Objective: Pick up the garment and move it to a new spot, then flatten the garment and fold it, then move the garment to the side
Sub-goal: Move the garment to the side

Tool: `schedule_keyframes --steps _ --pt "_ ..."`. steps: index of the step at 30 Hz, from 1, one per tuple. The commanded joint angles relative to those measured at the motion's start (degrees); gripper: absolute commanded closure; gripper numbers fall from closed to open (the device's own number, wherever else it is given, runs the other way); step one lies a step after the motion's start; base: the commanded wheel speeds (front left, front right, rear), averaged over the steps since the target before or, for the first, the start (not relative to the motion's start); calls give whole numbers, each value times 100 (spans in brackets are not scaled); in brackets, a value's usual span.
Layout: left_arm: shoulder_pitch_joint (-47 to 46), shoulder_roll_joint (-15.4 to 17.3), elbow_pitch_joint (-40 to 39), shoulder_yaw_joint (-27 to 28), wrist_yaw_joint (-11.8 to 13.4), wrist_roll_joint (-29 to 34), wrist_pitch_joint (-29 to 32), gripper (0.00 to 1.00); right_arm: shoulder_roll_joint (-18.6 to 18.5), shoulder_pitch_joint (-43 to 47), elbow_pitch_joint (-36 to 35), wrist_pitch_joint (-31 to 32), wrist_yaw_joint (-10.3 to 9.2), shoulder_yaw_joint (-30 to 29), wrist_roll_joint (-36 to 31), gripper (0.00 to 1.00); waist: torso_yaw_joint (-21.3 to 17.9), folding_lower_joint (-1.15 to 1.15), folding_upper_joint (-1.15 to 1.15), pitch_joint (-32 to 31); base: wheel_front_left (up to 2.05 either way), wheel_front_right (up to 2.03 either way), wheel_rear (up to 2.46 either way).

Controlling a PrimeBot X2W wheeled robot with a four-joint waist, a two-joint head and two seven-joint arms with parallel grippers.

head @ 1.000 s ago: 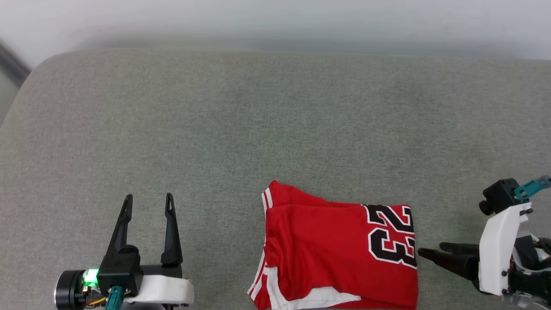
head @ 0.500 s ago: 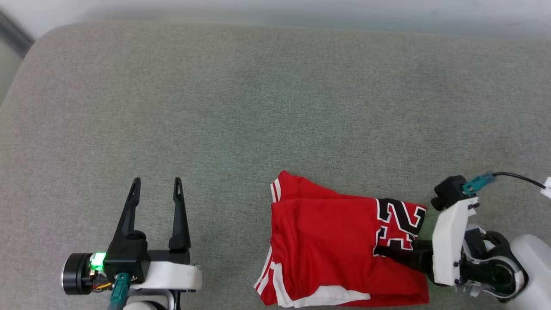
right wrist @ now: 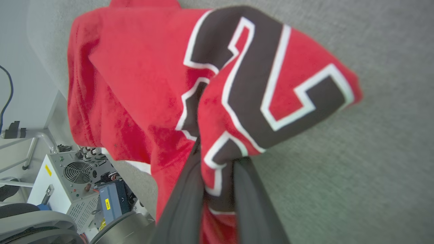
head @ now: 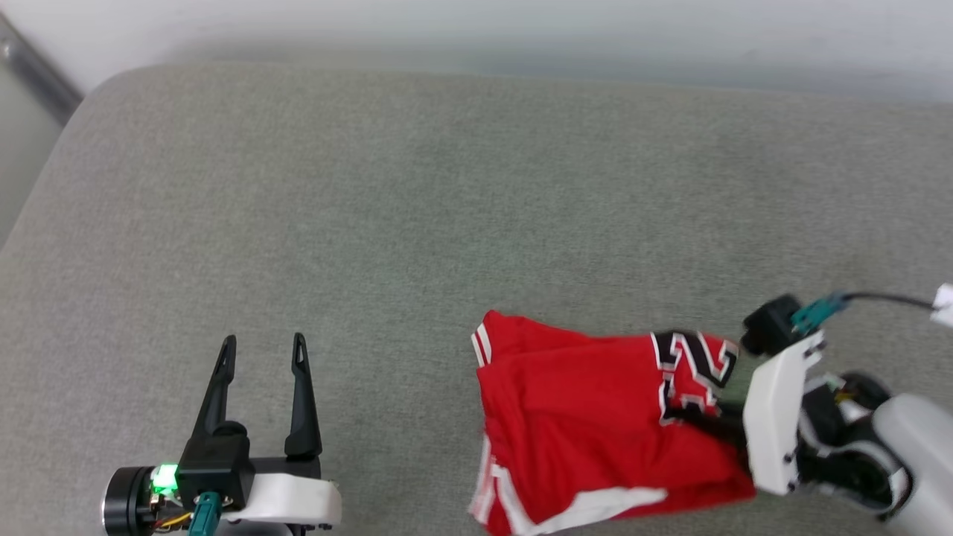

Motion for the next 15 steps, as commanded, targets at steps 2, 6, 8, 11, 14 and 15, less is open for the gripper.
schedule_keyframes --steps 2,6,8,11,14,15 --pt "87 8 -42 34 -3 -3 -12 0 -237 -241 -224 -126 -9 86 -35 100 -164 0 0 -170 0 0 0" --pt "177 3 -115 74 40 1 -12 0 -699 -598 -680 -347 -8 285 -285 100 -431 0 0 -260 0 0 0" --pt "181 1 -143 97 53 1 -12 0 -910 -745 -891 -384 -8 371 -371 100 -601 0 0 -254 0 0 0" --pt "193 2 -193 171 82 0 -12 0 -1217 -940 -1120 -394 -8 485 -491 100 -895 0 0 -208 0 0 0" --pt "223 22 -267 258 102 -21 -12 0 -1498 -1079 -1246 -409 -8 484 -581 100 -1196 0 0 -90 0 0 0" --pt "227 30 -300 290 107 -28 -12 0 -1582 -1120 -1252 -438 -8 469 -607 100 -1304 0 0 -36 0 0 0"
